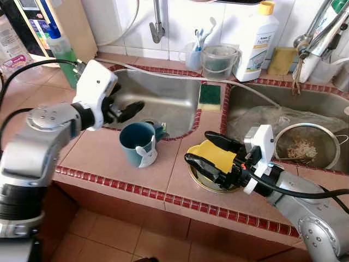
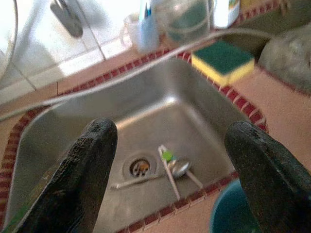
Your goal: Kitchen organization
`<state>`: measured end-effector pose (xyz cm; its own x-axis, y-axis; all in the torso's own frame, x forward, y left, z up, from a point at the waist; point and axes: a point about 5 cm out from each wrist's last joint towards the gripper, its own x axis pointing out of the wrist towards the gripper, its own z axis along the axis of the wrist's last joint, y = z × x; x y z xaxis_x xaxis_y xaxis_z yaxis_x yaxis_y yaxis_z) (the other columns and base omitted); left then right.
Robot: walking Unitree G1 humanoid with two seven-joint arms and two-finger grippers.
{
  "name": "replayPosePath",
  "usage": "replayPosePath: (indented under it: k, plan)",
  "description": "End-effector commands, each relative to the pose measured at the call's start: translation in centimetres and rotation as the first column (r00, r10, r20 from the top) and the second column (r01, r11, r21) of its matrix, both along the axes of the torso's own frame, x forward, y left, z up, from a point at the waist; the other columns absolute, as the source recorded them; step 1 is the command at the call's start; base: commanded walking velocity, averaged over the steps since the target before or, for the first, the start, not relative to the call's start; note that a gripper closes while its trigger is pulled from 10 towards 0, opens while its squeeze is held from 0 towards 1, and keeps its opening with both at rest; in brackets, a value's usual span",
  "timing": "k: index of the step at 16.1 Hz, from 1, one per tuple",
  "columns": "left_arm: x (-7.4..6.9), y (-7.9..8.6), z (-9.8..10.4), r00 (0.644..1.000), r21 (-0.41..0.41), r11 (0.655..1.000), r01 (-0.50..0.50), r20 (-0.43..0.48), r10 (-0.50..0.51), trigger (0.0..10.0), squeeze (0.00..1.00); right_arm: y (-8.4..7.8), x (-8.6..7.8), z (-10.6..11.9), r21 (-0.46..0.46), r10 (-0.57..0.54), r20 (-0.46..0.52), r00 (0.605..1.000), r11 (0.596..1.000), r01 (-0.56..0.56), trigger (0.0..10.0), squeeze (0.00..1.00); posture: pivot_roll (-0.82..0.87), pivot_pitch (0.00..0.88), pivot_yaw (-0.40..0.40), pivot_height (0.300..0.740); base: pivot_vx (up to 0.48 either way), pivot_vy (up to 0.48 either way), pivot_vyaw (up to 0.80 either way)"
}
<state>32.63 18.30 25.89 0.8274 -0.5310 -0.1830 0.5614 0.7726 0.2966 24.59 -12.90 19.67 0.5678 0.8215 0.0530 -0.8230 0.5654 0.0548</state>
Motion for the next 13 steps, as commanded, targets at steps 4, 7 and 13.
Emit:
replayPosePath:
  k: [4,7,13]
  plan:
    - [-0.4,1.1,-1.3,0.993,0.114,0.993,0.017,-0.12,-0.003,10.0,0.0,0.2,-0.8,0.1,-0.012,0.053,-0.004,0.999,0.999,-0.053,10.0,0.0,-0.08,0.105,0.068,0.74,0.0,0.0,0.0]
    - [-0.9,1.1,-1.3,0.989,0.111,0.992,0.054,-0.145,-0.037,10.0,0.0,0.1,-0.8,0.0,-0.017,0.051,-0.008,0.999,0.999,-0.051,10.0,0.0,-0.08,0.112,0.07,0.74,0.0,0.0,0.0]
    - [-0.6,1.3,-1.4,0.983,0.171,0.983,0.073,-0.18,-0.041,10.0,0.0,0.3,-0.7,0.0,-0.019,0.055,-0.015,0.998,0.998,-0.055,10.0,0.0,-0.07,0.121,0.075,0.74,0.0,0.0,0.0]
